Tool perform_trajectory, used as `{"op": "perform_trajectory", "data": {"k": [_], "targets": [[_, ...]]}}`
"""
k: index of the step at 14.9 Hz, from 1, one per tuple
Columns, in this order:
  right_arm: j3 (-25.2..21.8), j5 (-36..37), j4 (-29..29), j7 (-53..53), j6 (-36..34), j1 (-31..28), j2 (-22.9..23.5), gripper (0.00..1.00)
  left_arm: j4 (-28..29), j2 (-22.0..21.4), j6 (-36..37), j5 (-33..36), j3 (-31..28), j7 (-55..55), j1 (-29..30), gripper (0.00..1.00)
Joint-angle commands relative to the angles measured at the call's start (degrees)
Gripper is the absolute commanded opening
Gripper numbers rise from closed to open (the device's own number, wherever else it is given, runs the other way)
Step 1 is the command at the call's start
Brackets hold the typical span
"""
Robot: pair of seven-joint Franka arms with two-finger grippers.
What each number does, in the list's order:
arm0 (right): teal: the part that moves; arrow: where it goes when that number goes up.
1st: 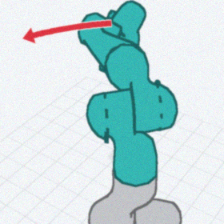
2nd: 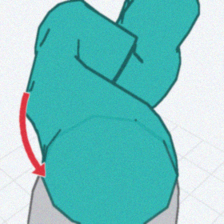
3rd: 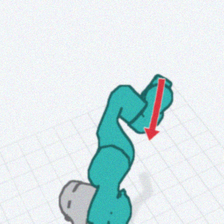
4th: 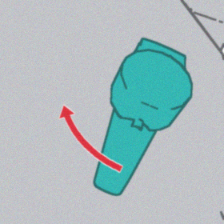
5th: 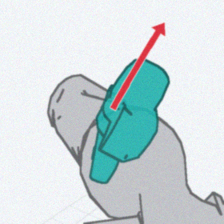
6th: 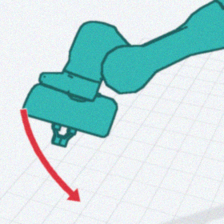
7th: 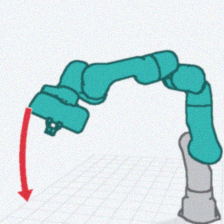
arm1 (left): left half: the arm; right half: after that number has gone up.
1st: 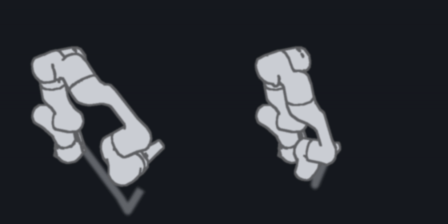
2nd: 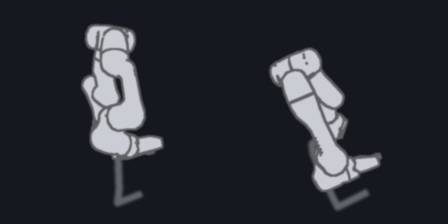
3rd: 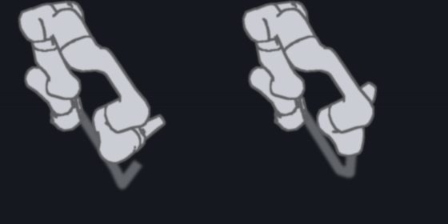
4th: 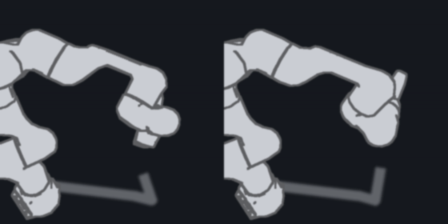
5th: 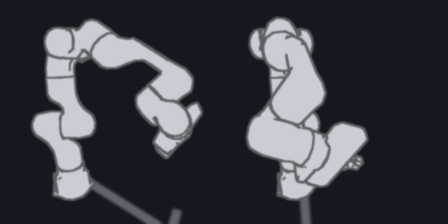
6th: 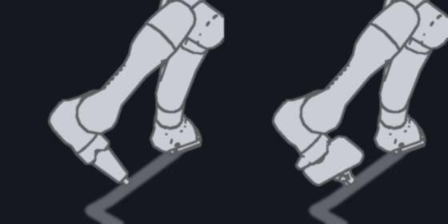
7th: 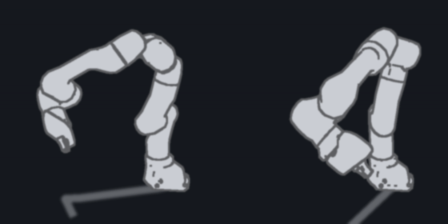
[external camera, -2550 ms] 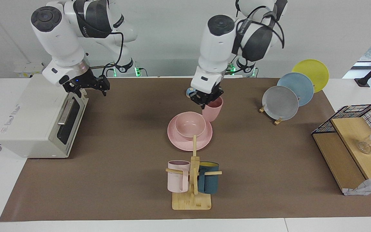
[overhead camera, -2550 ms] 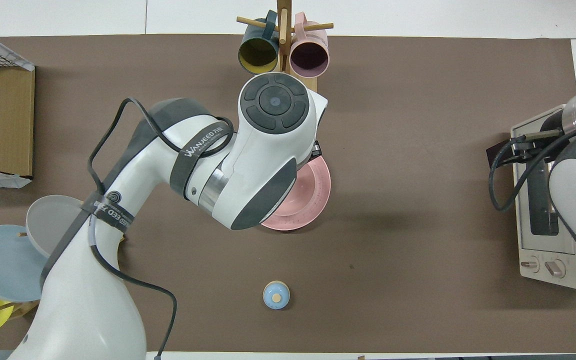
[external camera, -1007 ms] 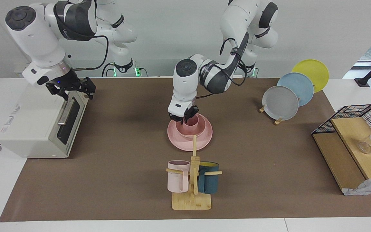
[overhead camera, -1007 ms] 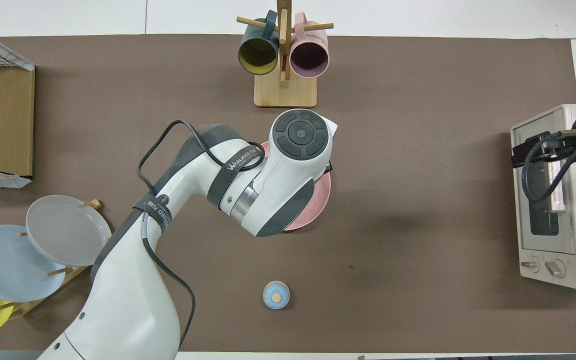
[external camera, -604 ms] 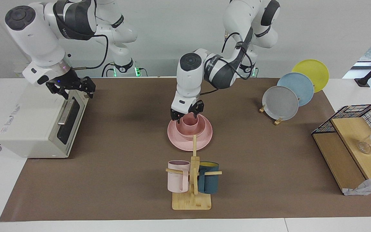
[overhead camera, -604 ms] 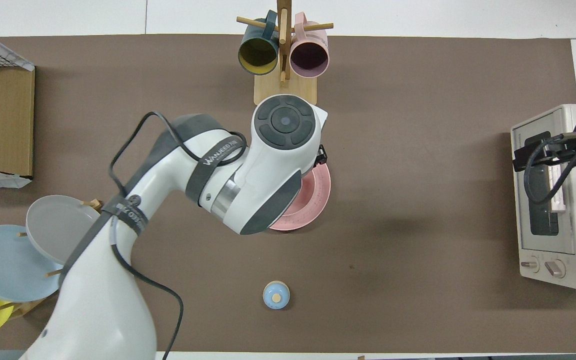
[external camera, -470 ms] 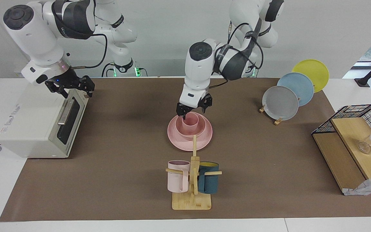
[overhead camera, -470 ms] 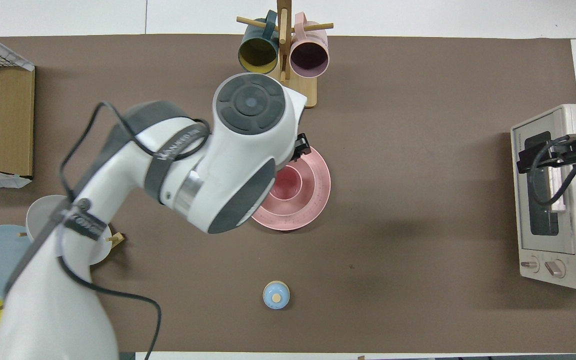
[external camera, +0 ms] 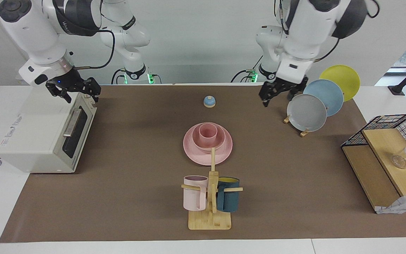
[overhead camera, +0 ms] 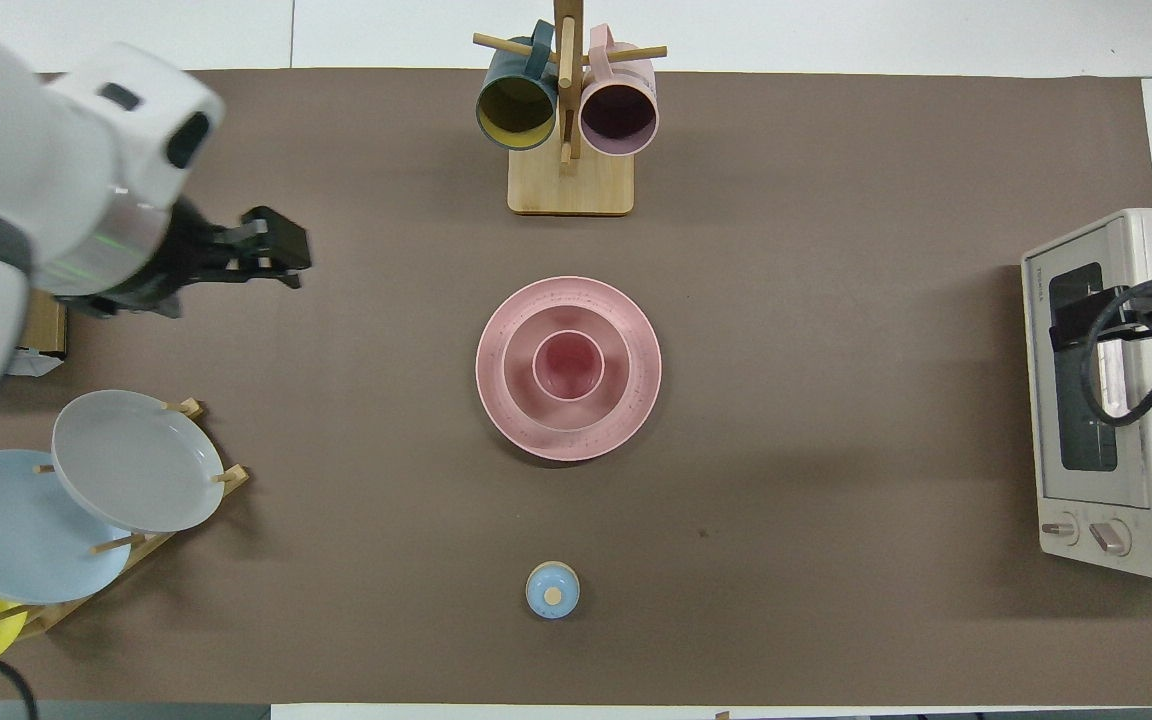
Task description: Organize tableware
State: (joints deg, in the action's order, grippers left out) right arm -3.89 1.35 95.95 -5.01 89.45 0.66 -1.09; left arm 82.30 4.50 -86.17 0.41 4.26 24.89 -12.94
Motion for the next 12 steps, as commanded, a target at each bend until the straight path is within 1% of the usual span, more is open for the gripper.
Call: {"op": "perform_trajectory", "data": {"k": [1,2,3,4,5,8,12], "targets": [[0.4,-0.4,0.2,-0.8,-0.2,-0.1,-0.6,1.0,5.9,-4.1,1.0,-0.5,0.7,-13.2,8.0,1.0],[0.4,-0.4,0.2,-0.9,-0.3,-0.1,-0.6,1.0,9.1,-5.6,-0.4,-0.7,0.7,-15.6,9.3,1.0],[0.4,-0.4,0.3,-0.9,-0.3,-0.2,-0.6,1.0,11.9,-7.0,-3.4,-0.8,0.7,-17.1,10.6,1.0],[0.4,-0.4,0.3,-0.9,-0.3,-0.2,-0.7,1.0,14.0,-7.7,-6.1,-0.8,0.7,-18.4,11.3,1.0],[0.4,-0.4,0.3,-0.9,-0.3,-0.2,-0.7,1.0,14.7,-8.0,-7.2,-0.8,0.7,-18.7,11.3,1.0],[0.4,-0.4,0.3,-0.9,-0.3,-0.2,-0.7,1.0,14.3,-7.9,-6.9,-0.8,0.7,-18.7,11.4,1.0],[0.4,-0.4,0.3,-0.9,-0.3,-0.2,-0.7,1.0,13.7,-7.8,-4.7,-0.8,0.7,-18.4,12.0,1.0]]}}
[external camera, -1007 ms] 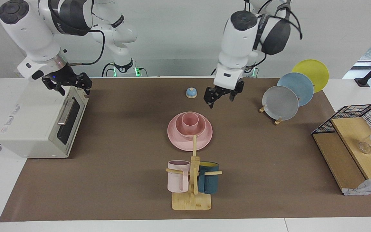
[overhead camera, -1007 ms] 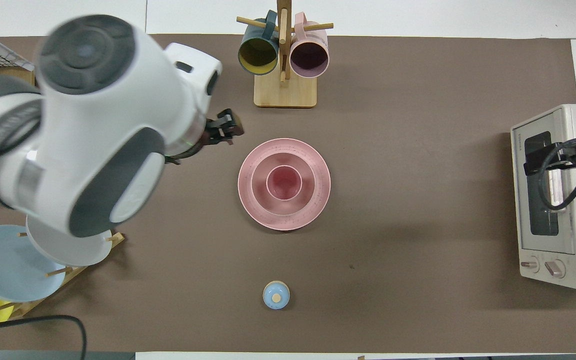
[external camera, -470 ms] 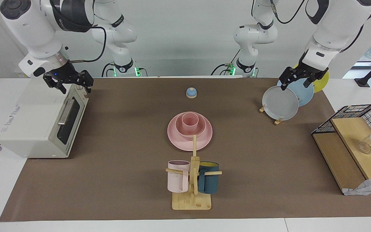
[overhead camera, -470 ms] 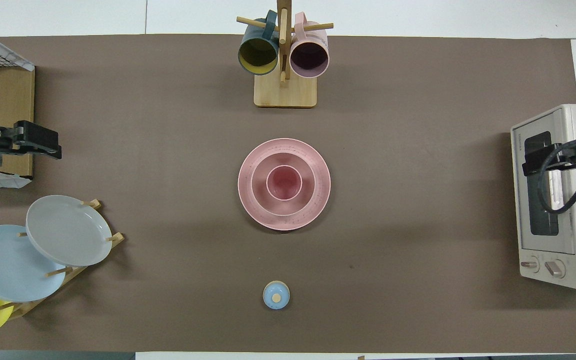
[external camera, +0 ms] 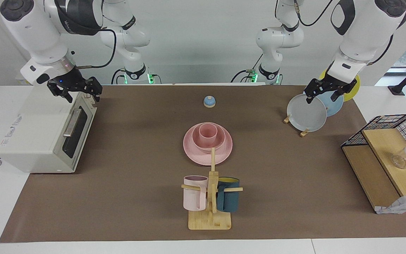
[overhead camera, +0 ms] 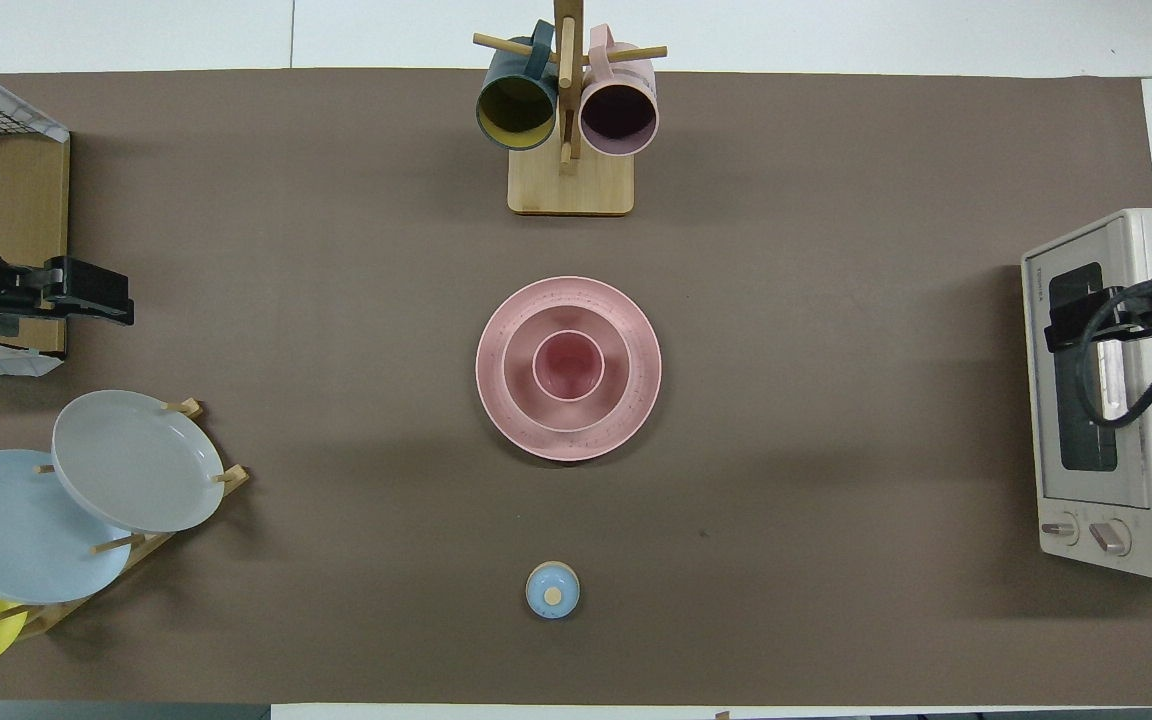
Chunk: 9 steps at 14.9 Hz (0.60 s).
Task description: Organize tableware
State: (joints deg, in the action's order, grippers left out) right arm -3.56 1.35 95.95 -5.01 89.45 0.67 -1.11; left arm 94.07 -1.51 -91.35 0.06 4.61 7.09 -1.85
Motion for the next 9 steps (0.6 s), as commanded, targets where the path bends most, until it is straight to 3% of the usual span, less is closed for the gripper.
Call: {"op": "perform_trajectory", "data": {"k": [1,4,9], "targets": [[0.0,-0.4,0.3,-0.9,-0.3,-0.2,-0.7,1.0,0.9,-1.5,1.8,-0.5,0.6,-0.6,0.9,1.0],[0.0,-0.4,0.3,-0.9,-0.3,-0.2,-0.7,1.0,-2.2,-1.1,5.8,-0.4,1.0,-0.7,1.0,1.0],[0.0,-0.4,0.3,-0.9,-0.3,-0.2,-0.7,1.0,0.1,-2.5,6.0,-0.6,3.1,-2.2,4.0,1.0]]}}
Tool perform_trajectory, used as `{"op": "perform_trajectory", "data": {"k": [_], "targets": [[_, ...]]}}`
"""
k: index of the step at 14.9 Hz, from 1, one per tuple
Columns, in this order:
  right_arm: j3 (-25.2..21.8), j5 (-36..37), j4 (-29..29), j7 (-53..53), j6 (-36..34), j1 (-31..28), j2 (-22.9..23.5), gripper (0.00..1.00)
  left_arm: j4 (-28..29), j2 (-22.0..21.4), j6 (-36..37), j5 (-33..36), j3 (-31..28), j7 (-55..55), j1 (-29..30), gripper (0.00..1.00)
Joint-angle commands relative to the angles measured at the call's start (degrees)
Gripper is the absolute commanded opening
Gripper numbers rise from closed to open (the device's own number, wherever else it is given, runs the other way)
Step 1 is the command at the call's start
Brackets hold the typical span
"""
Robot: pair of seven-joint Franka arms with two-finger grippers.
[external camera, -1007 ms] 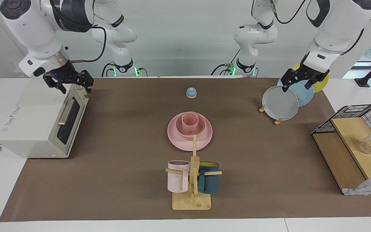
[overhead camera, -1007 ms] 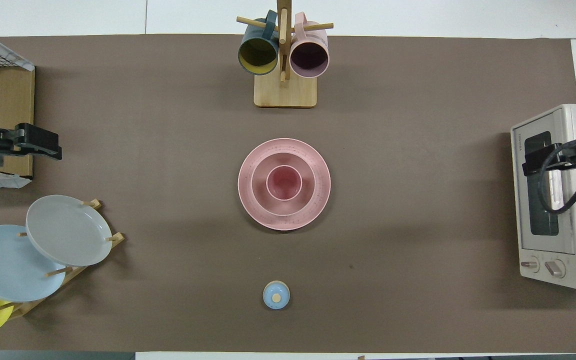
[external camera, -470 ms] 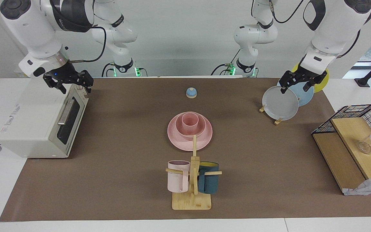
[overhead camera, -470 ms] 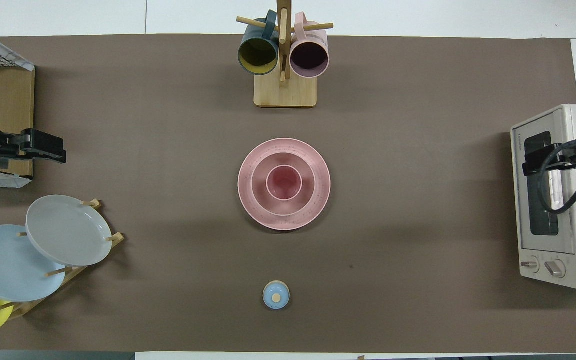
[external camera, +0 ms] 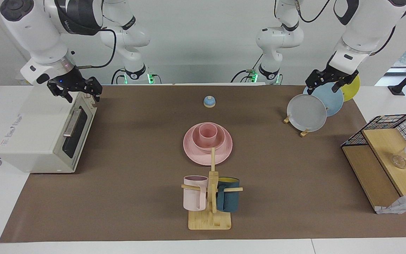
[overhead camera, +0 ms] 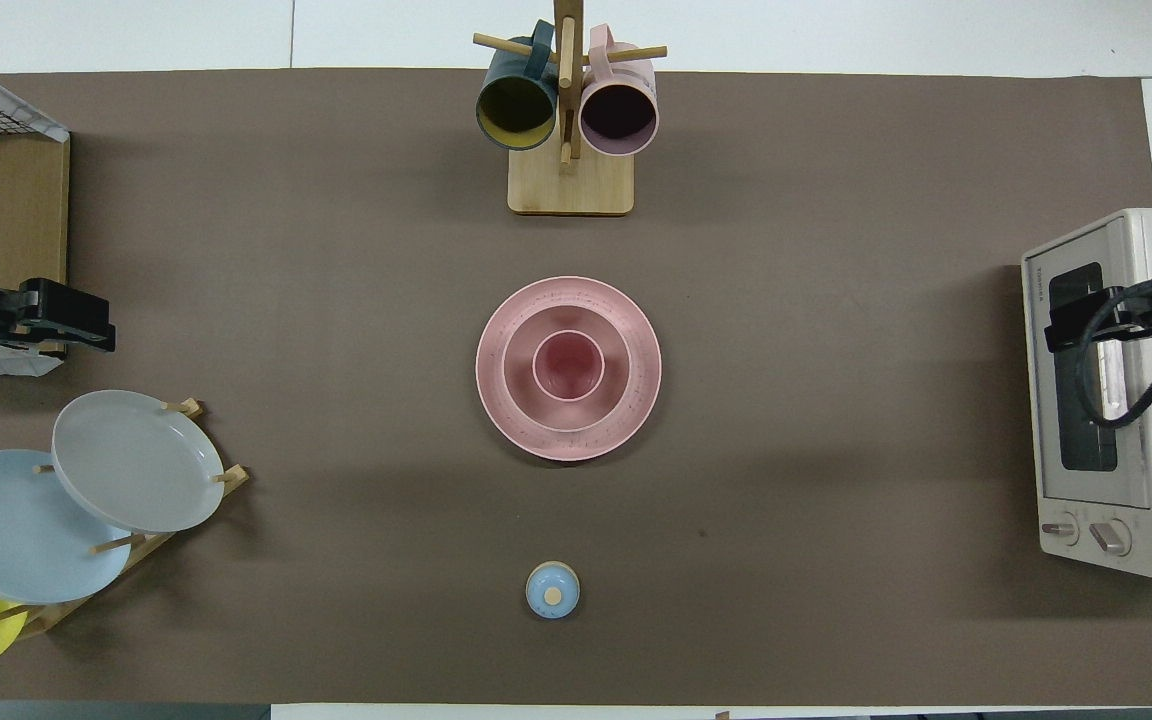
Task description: Organize tableware
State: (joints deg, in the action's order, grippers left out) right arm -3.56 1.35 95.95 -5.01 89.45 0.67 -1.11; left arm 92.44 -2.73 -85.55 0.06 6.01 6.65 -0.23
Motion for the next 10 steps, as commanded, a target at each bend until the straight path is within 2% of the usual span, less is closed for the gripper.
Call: {"op": "perform_trajectory", "data": {"k": [1,2,10], "targets": [[0.0,-0.4,0.3,-0.9,-0.3,-0.3,-0.7,1.0,1.9,-1.2,-0.2,-1.2,1.7,-1.8,2.6,1.0],[0.0,-0.4,0.3,-0.9,-0.3,-0.3,-0.7,1.0,2.0,-1.2,-1.4,-2.9,1.5,-1.6,2.7,1.0],[0.0,-0.4,0.3,-0.9,-0.4,-0.3,-0.7,1.0,1.6,-1.1,-2.0,-3.3,1.4,-1.8,3.0,1.0]]}}
